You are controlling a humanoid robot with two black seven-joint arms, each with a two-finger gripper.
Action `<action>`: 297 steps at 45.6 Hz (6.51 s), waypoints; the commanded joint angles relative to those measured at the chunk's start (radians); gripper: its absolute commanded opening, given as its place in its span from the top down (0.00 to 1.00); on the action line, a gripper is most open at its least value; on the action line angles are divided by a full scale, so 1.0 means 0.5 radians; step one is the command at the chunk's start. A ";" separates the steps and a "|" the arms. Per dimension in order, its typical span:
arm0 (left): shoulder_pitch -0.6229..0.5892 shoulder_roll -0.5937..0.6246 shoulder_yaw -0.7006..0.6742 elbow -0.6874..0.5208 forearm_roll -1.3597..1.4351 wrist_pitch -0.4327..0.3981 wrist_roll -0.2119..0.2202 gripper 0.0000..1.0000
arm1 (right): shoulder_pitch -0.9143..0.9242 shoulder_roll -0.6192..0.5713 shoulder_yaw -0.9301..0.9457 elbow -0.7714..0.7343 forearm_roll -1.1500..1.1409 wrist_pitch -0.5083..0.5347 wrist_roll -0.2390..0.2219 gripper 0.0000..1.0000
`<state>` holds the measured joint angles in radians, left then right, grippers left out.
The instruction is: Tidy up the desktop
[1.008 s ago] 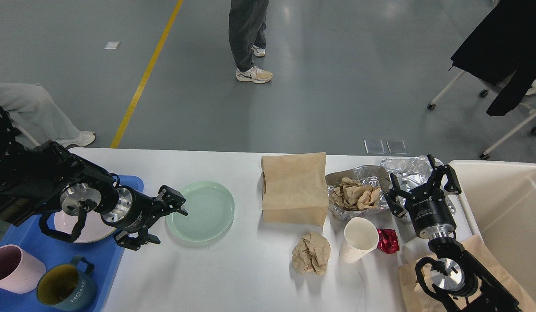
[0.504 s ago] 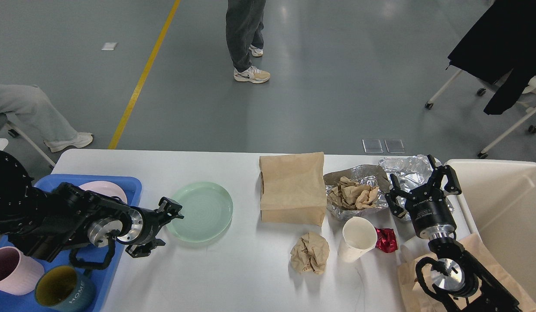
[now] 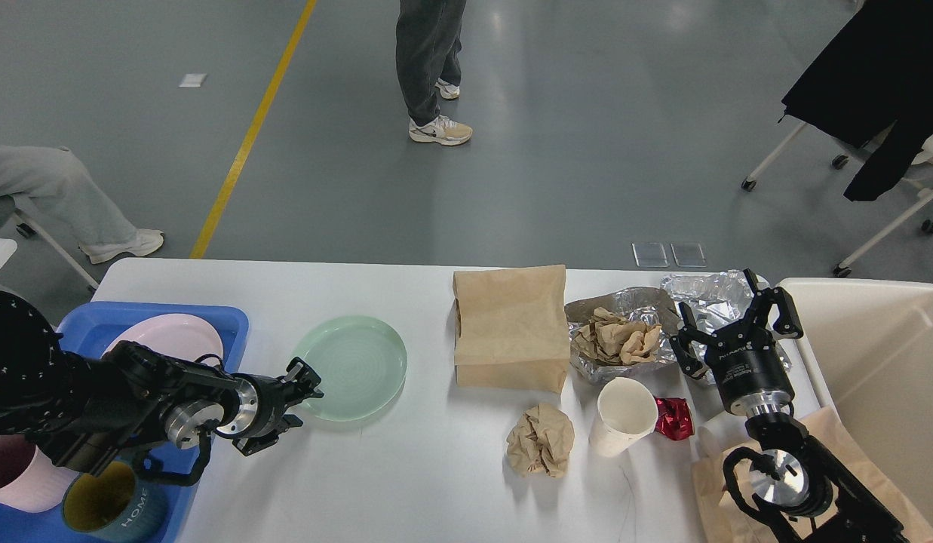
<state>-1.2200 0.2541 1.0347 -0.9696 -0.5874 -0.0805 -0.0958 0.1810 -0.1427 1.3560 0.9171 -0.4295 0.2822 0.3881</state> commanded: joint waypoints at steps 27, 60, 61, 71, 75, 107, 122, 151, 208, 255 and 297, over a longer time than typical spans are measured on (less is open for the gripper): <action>0.056 -0.002 -0.029 0.065 0.015 -0.011 0.020 0.75 | 0.000 0.000 0.000 -0.003 0.000 0.000 0.000 0.00; 0.081 -0.020 -0.038 0.111 0.015 -0.026 0.020 1.00 | 0.000 0.000 0.000 -0.003 0.000 0.000 0.000 0.00; 0.075 -0.017 -0.039 0.108 0.015 -0.029 0.020 1.00 | 0.000 0.000 0.000 -0.003 0.000 0.000 0.000 0.00; -0.131 0.056 -0.014 -0.079 0.012 -0.097 0.020 1.00 | 0.000 0.000 0.000 0.000 0.000 0.000 0.000 0.00; -0.253 0.145 0.001 -0.242 0.012 -0.094 0.023 1.00 | 0.000 0.000 0.000 -0.003 0.000 0.000 0.000 0.00; -1.745 0.651 0.995 -1.095 0.049 -0.612 0.170 1.00 | 0.000 0.000 0.000 -0.003 0.000 0.000 0.000 0.00; -0.736 0.940 0.686 0.048 0.165 -0.759 0.293 1.00 | 0.000 0.000 0.000 -0.003 0.000 0.000 0.000 0.00; 0.308 0.602 -0.213 0.951 0.396 -0.609 0.572 1.00 | 0.000 0.000 0.000 -0.003 0.000 0.000 0.000 0.00; 0.565 1.002 -2.816 0.822 0.429 -0.640 0.471 0.04 | 0.000 0.000 0.000 -0.003 0.000 0.000 0.000 0.00; 1.802 0.001 -5.128 0.159 1.684 -0.677 -0.244 0.04 | 0.000 0.000 0.000 0.000 0.000 0.000 0.000 0.00; 1.627 -0.054 -4.889 0.939 1.301 -1.229 -0.244 0.04 | 0.000 0.000 0.000 -0.003 0.000 0.000 0.000 0.00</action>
<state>-0.3880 0.2323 -1.4139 -0.5298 0.0585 -0.6945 -0.2220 0.1810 -0.1427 1.3560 0.9158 -0.4295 0.2823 0.3881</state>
